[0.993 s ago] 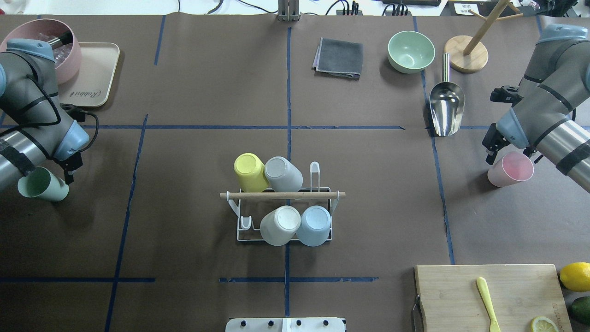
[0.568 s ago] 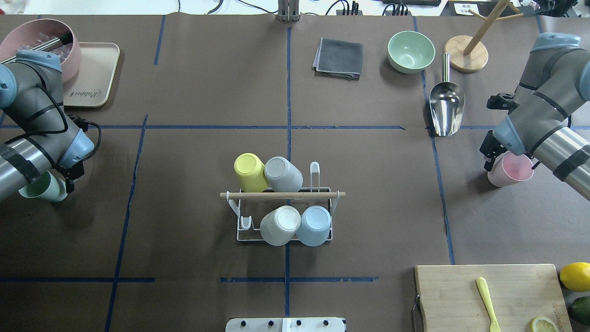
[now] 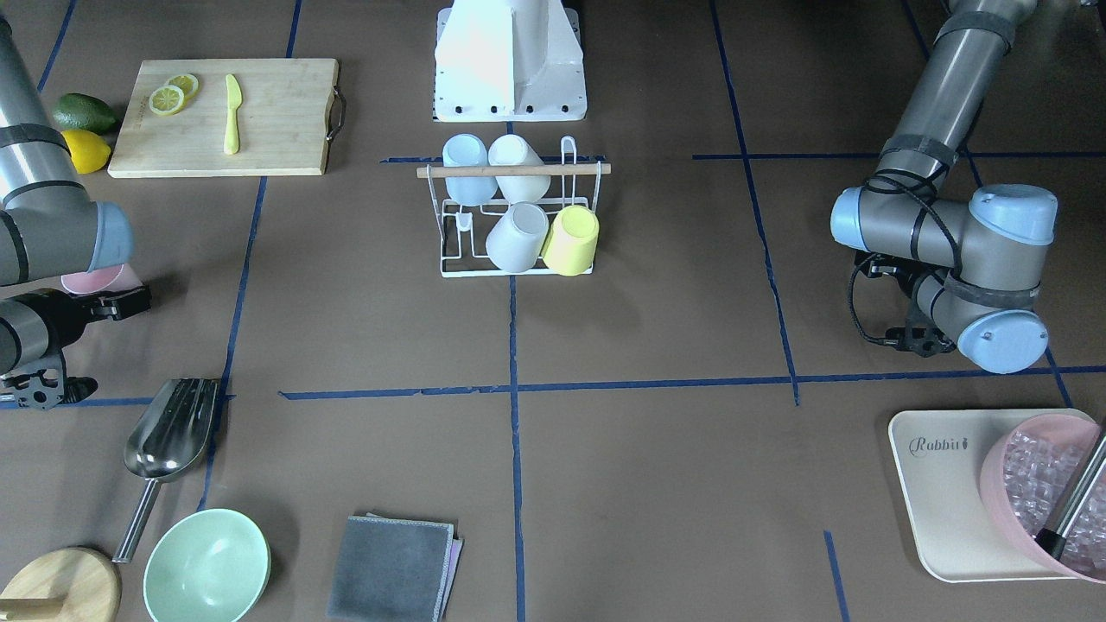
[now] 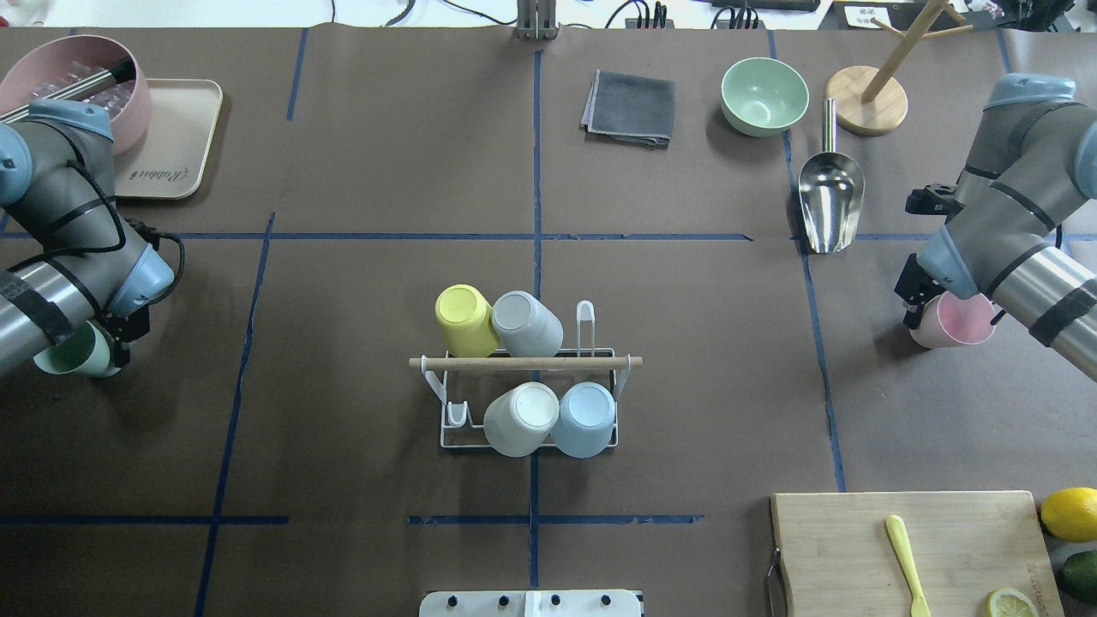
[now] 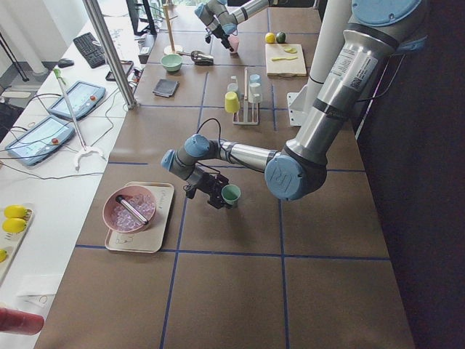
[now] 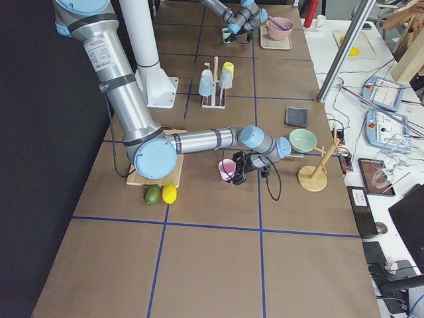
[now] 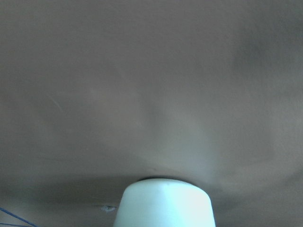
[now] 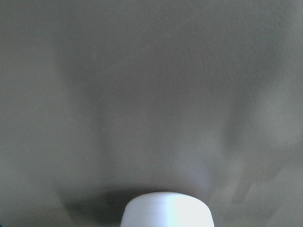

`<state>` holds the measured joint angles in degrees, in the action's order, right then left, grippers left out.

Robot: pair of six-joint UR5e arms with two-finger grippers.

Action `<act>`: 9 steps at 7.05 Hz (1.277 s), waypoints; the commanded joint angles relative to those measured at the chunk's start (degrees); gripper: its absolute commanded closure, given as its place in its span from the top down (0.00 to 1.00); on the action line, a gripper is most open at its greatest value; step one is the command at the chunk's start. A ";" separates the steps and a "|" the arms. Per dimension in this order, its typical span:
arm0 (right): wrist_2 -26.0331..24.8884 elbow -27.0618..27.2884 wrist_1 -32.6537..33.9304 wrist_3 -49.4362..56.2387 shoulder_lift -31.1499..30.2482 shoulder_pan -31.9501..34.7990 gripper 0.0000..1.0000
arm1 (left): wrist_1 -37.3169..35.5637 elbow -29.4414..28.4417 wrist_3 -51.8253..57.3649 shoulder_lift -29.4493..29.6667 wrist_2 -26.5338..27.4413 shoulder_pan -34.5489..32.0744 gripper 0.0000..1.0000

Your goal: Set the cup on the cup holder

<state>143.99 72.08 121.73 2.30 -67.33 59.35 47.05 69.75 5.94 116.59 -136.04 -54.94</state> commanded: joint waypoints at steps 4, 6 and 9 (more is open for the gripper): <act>-0.11 0.34 1.32 -0.02 0.18 -0.64 0.12 | -5.91 5.90 0.04 -0.13 -1.42 -0.43 0.02; -0.29 1.04 2.72 -0.02 0.88 0.84 0.03 | -4.18 15.36 -0.13 -1.80 -0.99 -2.97 0.03; -3.00 6.49 2.81 -0.63 5.07 3.22 0.03 | 10.81 19.35 0.04 -1.54 -0.81 -8.34 0.04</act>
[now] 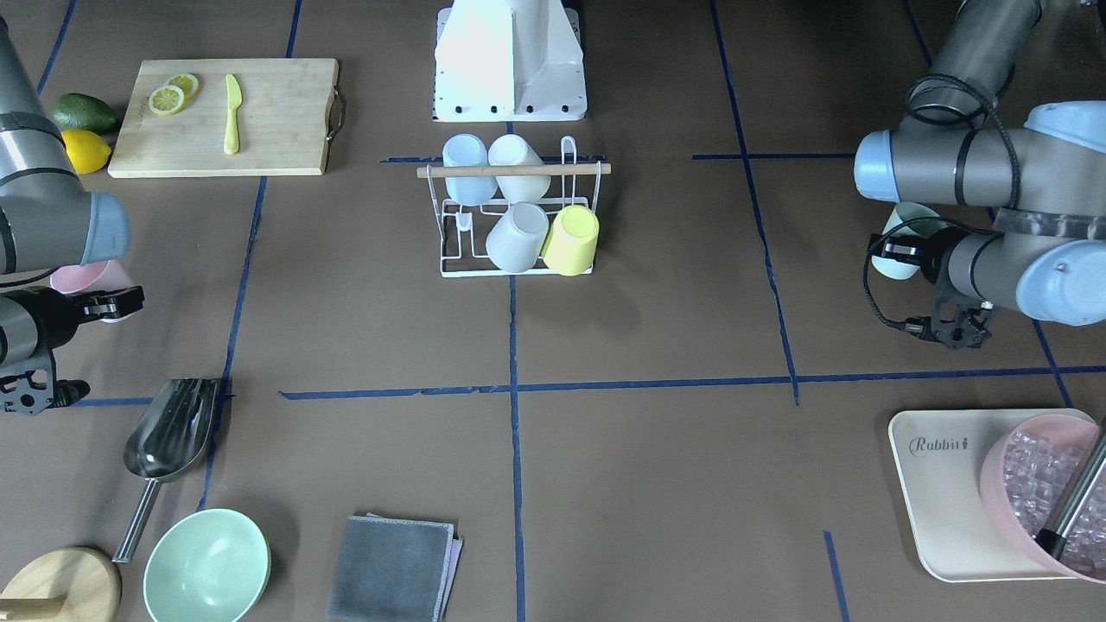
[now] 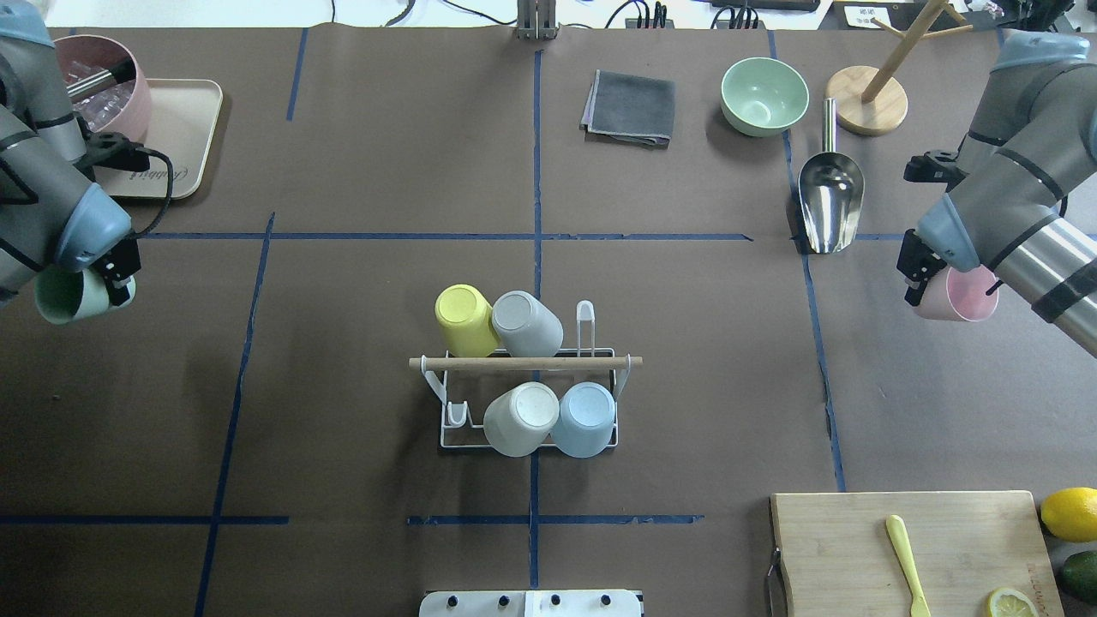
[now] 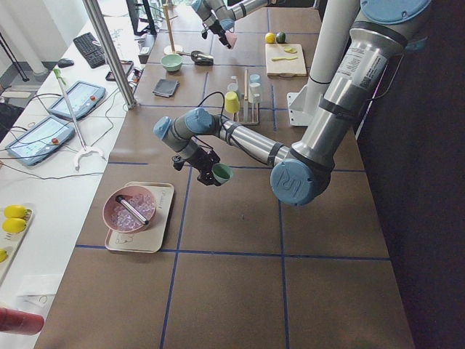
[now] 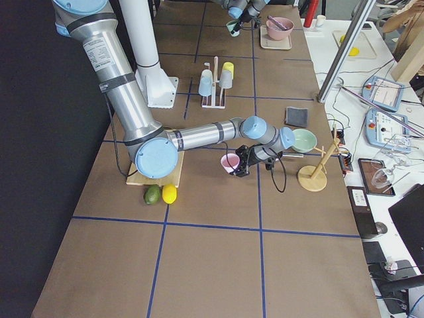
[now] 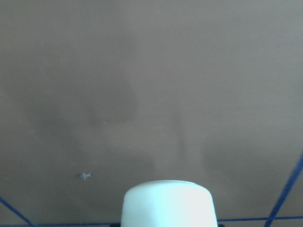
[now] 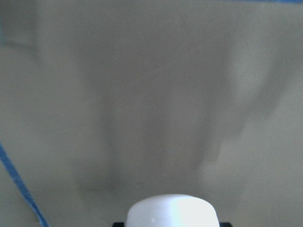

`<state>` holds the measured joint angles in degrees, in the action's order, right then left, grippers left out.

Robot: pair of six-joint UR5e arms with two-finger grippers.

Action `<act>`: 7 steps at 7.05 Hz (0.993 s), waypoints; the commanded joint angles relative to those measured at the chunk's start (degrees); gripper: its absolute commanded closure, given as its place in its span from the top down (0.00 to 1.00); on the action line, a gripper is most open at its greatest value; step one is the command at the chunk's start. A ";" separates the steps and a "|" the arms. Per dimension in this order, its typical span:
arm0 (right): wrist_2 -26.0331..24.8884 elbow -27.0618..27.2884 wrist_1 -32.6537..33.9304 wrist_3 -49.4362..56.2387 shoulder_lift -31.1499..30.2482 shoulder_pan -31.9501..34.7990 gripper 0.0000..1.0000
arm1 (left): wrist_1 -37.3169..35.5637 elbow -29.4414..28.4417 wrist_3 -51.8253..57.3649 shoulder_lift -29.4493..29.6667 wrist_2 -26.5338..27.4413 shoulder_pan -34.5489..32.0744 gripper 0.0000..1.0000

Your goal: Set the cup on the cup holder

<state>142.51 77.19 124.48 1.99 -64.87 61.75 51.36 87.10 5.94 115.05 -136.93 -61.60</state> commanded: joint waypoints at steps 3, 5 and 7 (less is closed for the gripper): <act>-3.38 8.21 -4.13 -1.55 3.69 0.66 0.00 | 27.15 3.16 -0.40 -0.18 0.09 -2.21 0.04; -3.63 12.35 -11.34 -1.29 3.69 -0.13 0.00 | 34.38 7.71 -0.49 -0.35 0.00 -2.39 0.04; -5.12 13.15 -17.33 -1.46 3.78 -1.09 0.00 | 47.10 9.32 -0.75 -0.70 0.26 -3.44 0.04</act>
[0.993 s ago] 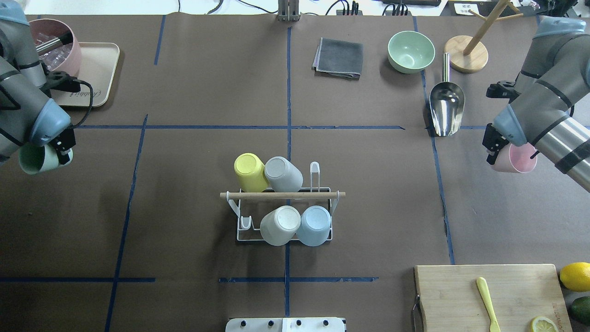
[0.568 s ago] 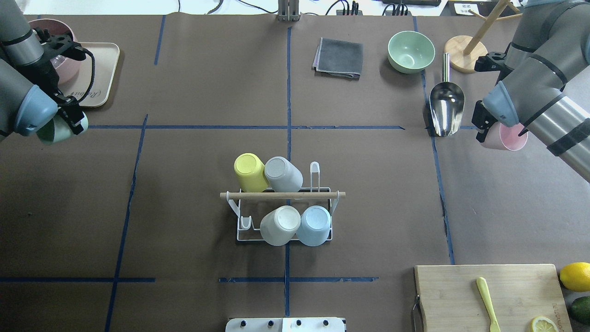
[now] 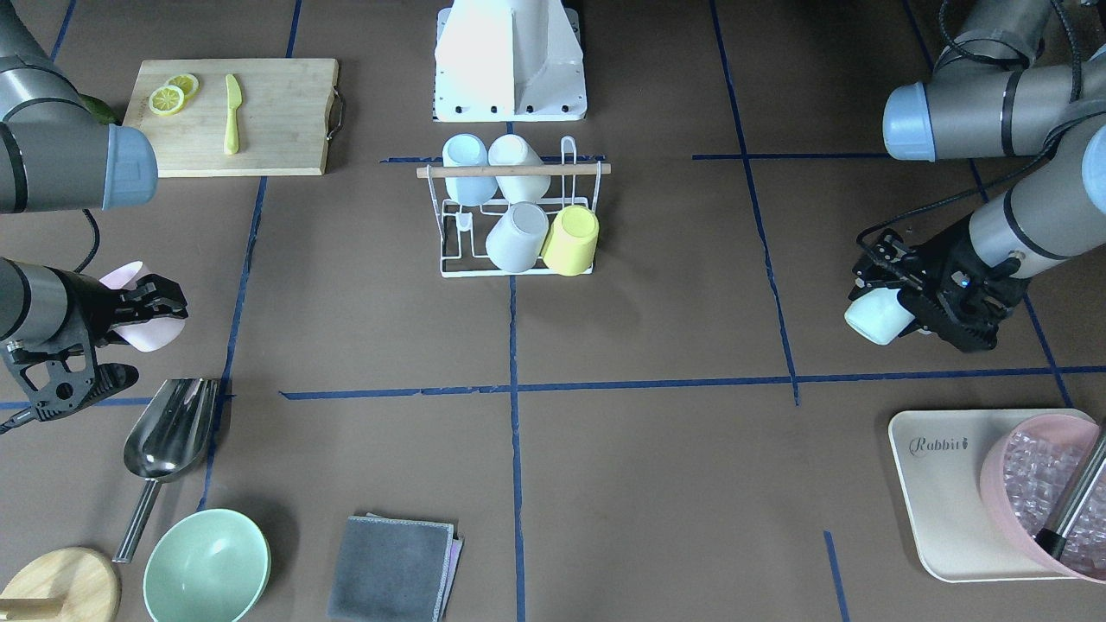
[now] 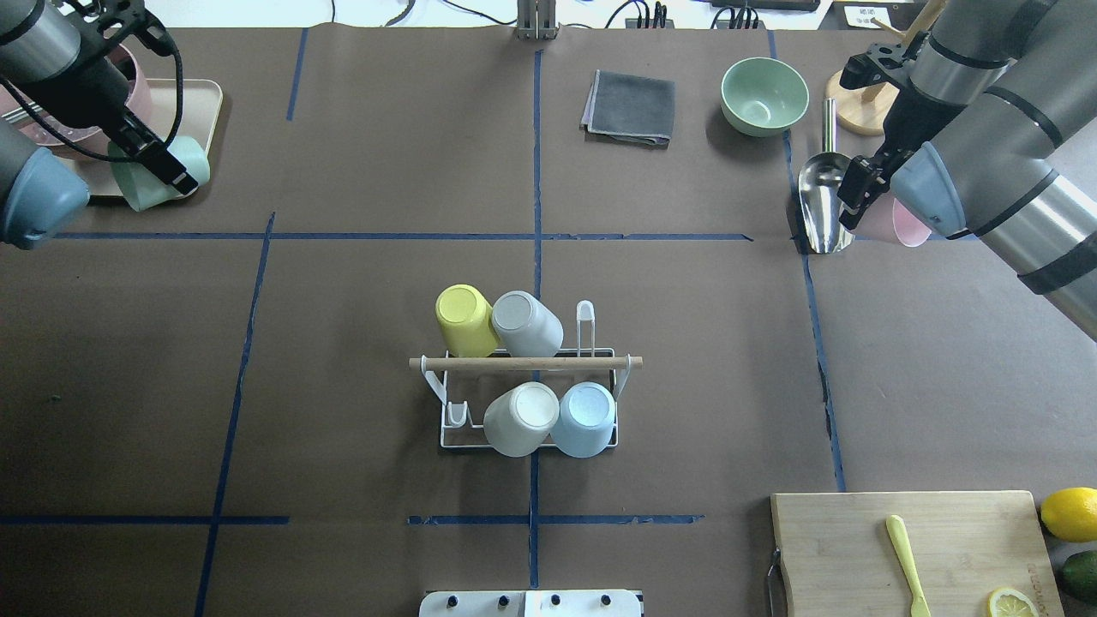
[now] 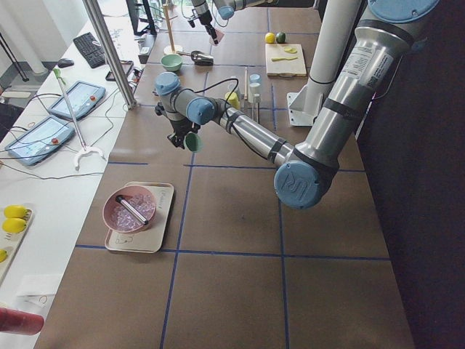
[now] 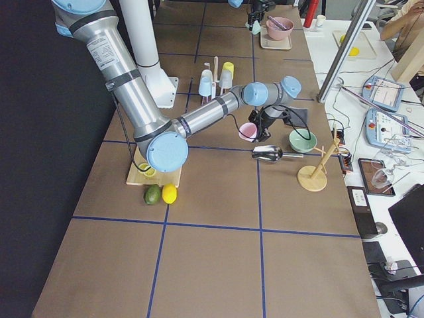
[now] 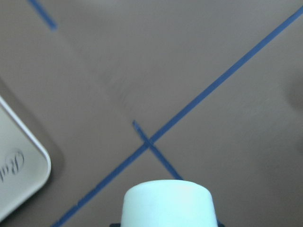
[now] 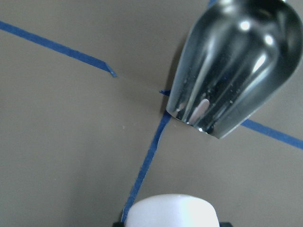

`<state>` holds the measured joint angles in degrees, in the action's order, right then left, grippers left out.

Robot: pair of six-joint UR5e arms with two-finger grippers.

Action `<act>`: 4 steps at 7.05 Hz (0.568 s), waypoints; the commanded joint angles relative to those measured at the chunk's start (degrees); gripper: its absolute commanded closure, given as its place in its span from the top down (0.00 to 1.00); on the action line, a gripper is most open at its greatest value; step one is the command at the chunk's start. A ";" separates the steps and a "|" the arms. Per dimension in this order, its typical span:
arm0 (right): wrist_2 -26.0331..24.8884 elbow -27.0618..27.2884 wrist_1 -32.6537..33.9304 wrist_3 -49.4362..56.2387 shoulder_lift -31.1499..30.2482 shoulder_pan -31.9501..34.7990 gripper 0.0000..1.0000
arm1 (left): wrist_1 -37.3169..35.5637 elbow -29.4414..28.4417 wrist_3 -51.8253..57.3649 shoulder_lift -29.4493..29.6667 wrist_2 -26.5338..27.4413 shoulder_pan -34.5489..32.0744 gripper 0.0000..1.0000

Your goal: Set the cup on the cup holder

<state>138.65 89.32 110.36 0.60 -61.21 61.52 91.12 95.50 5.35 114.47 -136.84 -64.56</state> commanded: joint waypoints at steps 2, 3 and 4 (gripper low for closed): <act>-2.76 0.25 -12.62 2.27 0.13 -1.14 0.00 | 26.70 2.31 -2.62 -4.49 1.13 0.04 0.05; -2.95 -0.10 -19.41 2.56 -0.13 -0.27 0.00 | 33.70 4.49 -6.20 -5.82 2.18 0.05 0.05; -2.95 -0.11 -22.18 2.56 -0.05 0.26 0.00 | 36.64 7.91 -8.67 -6.79 2.54 0.31 0.05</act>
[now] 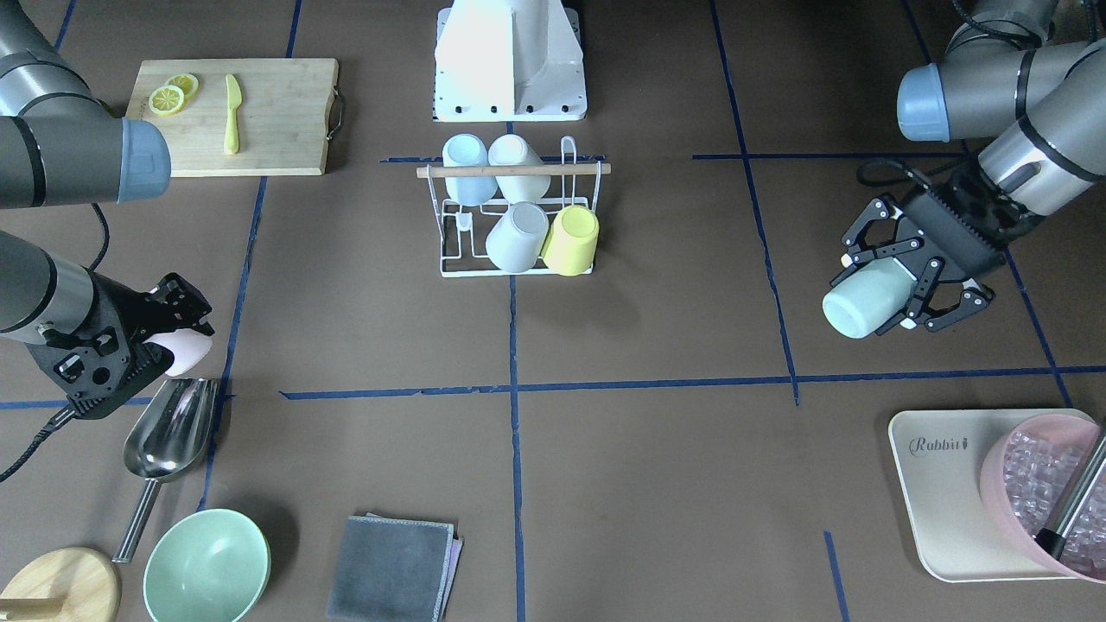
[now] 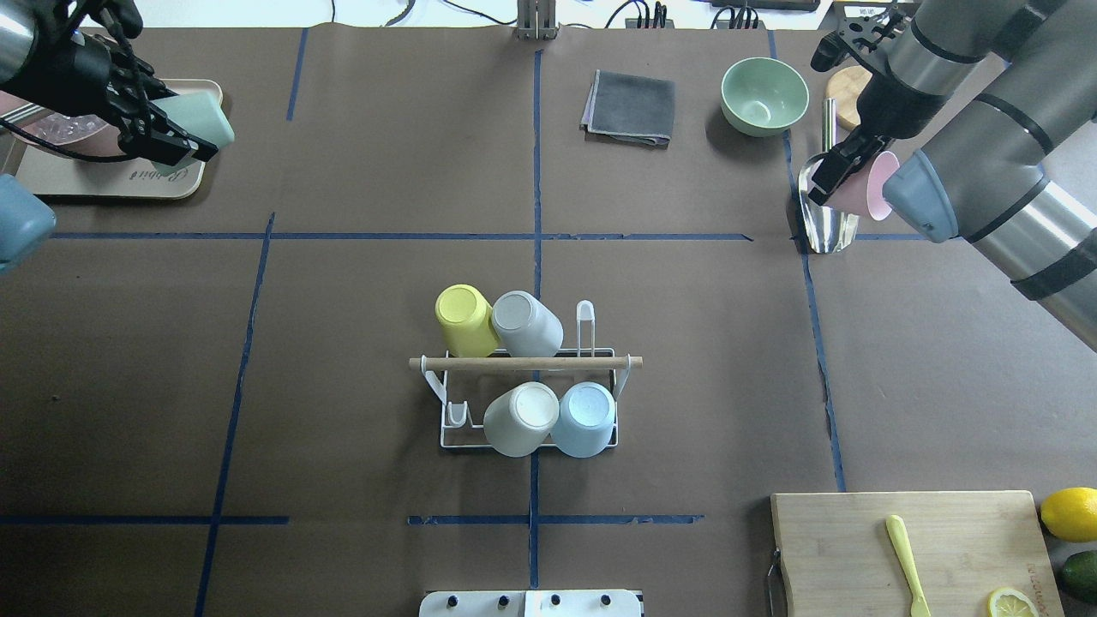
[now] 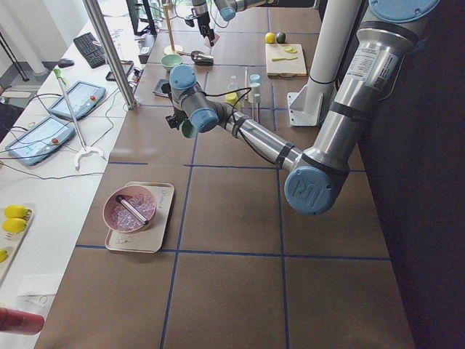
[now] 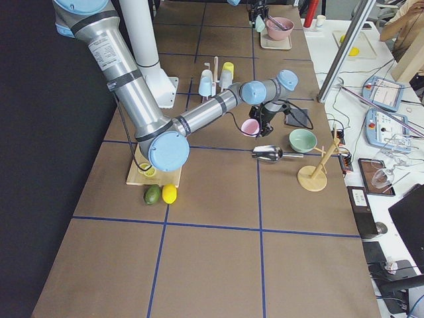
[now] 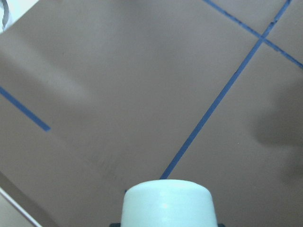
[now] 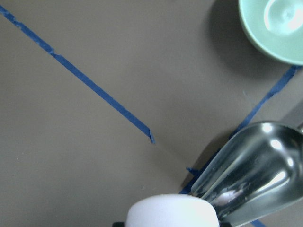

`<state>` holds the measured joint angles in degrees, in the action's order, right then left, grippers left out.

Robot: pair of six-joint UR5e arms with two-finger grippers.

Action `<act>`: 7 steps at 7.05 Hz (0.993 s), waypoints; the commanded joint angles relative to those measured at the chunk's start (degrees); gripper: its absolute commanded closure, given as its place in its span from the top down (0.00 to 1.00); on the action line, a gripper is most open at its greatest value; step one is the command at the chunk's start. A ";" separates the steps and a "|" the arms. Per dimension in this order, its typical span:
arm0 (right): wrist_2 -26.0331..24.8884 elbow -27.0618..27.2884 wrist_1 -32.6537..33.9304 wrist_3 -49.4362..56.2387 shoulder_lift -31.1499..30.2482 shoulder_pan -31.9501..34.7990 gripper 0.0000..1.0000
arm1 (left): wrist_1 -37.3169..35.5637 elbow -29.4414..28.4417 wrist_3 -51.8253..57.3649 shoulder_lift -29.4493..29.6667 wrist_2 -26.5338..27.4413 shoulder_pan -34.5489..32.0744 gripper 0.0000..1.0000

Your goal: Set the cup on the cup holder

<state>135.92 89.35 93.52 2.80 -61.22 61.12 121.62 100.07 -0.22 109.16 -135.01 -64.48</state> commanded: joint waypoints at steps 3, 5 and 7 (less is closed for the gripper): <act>-3.55 -0.40 -19.21 0.01 0.05 0.58 0.03 | 16.79 6.52 -8.00 -1.24 2.11 4.35 0.06; -3.64 -0.75 -29.74 -1.90 -0.22 0.75 0.02 | 25.29 11.72 -12.34 -1.50 13.75 14.34 0.06; -5.65 -1.97 -43.34 -8.66 -0.30 0.66 0.00 | 35.48 11.82 -12.43 -1.85 22.64 22.25 0.06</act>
<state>131.69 88.16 58.56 -2.18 -61.45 61.80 151.08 111.52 -12.38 107.48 -117.96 -47.26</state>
